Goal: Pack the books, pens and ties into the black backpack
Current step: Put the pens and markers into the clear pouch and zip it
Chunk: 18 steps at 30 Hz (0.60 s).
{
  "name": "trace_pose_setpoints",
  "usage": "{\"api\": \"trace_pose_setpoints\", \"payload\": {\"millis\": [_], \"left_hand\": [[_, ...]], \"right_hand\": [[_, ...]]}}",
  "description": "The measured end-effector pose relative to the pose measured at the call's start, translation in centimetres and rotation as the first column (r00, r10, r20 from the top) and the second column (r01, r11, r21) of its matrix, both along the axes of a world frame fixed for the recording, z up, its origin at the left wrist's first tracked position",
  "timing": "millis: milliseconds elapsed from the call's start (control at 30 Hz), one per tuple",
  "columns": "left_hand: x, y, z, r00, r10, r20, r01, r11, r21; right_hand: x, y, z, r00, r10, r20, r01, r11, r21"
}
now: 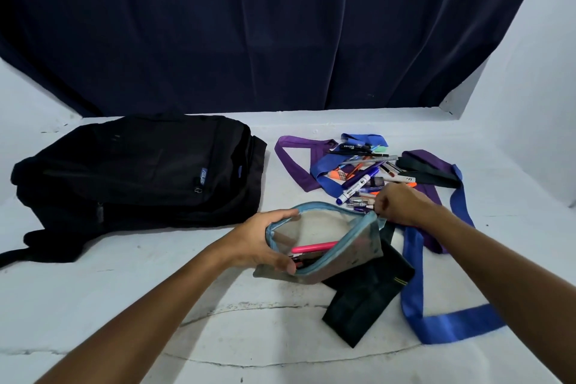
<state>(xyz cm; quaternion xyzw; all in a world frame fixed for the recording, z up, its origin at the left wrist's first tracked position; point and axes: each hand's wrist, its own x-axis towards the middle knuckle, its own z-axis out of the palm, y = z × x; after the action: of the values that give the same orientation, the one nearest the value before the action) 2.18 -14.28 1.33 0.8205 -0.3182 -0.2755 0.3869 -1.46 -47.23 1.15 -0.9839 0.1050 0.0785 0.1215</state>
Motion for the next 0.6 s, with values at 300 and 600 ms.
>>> {"api": "trace_pose_setpoints", "payload": {"millis": [300,600], "left_hand": [[0.4,0.0,0.0,1.0,-0.009,-0.02,0.009,1.0,-0.007],[0.1,0.0,0.1,0.999,0.001,-0.055,-0.002,1.0,-0.005]], "right_hand": [[-0.8,1.3,0.4,0.993,0.093,-0.07,-0.103,0.984,-0.148],[0.2,4.1,7.2,0.887,-0.151,0.436,-0.126,0.83,0.543]]}}
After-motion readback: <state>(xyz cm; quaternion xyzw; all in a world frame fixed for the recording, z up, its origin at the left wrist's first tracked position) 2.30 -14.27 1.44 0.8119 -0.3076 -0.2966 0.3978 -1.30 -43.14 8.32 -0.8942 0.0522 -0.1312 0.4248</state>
